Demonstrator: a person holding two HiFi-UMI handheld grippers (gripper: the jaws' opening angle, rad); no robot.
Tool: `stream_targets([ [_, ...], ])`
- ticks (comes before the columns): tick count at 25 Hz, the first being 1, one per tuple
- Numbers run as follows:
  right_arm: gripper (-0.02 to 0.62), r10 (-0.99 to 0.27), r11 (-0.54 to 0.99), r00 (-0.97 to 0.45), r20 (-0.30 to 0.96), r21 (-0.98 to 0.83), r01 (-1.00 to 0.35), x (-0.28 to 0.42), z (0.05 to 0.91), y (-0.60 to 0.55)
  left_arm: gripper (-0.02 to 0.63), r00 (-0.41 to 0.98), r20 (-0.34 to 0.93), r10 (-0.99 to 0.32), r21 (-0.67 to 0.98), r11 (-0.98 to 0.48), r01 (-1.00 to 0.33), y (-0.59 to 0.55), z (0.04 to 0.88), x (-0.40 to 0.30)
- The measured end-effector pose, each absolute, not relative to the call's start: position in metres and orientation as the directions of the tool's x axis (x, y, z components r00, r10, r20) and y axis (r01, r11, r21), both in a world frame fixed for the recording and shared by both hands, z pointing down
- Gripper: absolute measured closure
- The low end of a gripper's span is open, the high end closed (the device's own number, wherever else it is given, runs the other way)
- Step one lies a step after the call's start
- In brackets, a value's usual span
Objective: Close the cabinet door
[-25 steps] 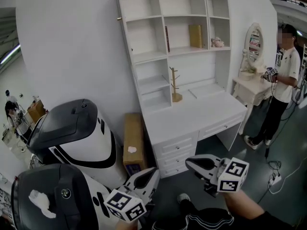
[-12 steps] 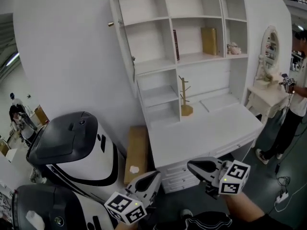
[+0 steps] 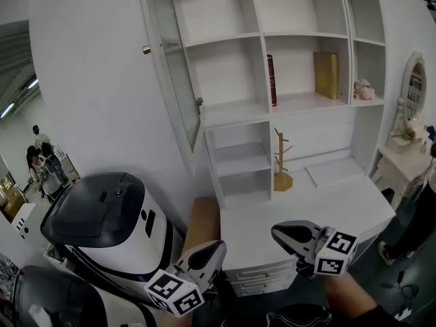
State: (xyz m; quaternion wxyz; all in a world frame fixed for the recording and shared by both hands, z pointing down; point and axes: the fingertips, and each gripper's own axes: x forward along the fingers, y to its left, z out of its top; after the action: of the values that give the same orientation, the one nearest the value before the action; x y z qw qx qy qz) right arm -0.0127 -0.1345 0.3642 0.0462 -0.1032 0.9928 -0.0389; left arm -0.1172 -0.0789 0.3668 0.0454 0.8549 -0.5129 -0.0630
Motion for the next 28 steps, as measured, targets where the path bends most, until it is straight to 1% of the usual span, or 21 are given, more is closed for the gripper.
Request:
stream_targets([
  [4, 0.591, -0.201, 0.979, -0.974, -0.107, -0.040, -0.198, -0.014, 0.348, -0.160, 0.606, 0.407, -0.085, -0.909, 0.100, -0.414, -0.905, -0.092, 0.350, -0.139],
  [8, 0.591, -0.201, 0.979, -0.973, -0.115, -0.043, -0.198, -0.021, 0.349, -0.176, 0.606, 0.359, -0.094, -0.928, 0.030, -0.363, -0.931, -0.099, 0.335, -0.165],
  [12, 0.591, -0.196, 0.980, -0.975, -0.101, -0.056, -0.191, -0.034, 0.353, -0.188, 0.606, 0.335, -0.156, -0.929, 0.037, -0.345, -0.938, -0.108, 0.301, -0.202],
  [16, 0.591, -0.192, 0.981, -0.976, -0.105, 0.000, -0.193, -0.048, 0.328, -0.203, 0.606, 0.317, -0.226, -0.921, 0.020, -0.329, -0.944, -0.124, 0.259, -0.236],
  [18, 0.591, -0.192, 0.980, -0.975, -0.112, 0.033, -0.197, -0.053, 0.313, -0.210, 0.606, 0.321, -0.255, -0.912, -0.012, -0.329, -0.944, -0.134, 0.235, -0.249],
  [23, 0.591, -0.204, 0.972, -0.973, -0.106, 0.099, -0.214, -0.063, 0.290, -0.227, 0.606, 0.360, -0.309, -0.880, -0.168, -0.322, -0.932, -0.157, 0.171, -0.269],
  [28, 0.591, -0.227, 0.963, -0.969, -0.101, 0.128, -0.239, -0.070, 0.277, -0.241, 0.604, 0.446, -0.400, -0.801, -0.171, -0.413, -0.895, -0.170, 0.105, -0.282],
])
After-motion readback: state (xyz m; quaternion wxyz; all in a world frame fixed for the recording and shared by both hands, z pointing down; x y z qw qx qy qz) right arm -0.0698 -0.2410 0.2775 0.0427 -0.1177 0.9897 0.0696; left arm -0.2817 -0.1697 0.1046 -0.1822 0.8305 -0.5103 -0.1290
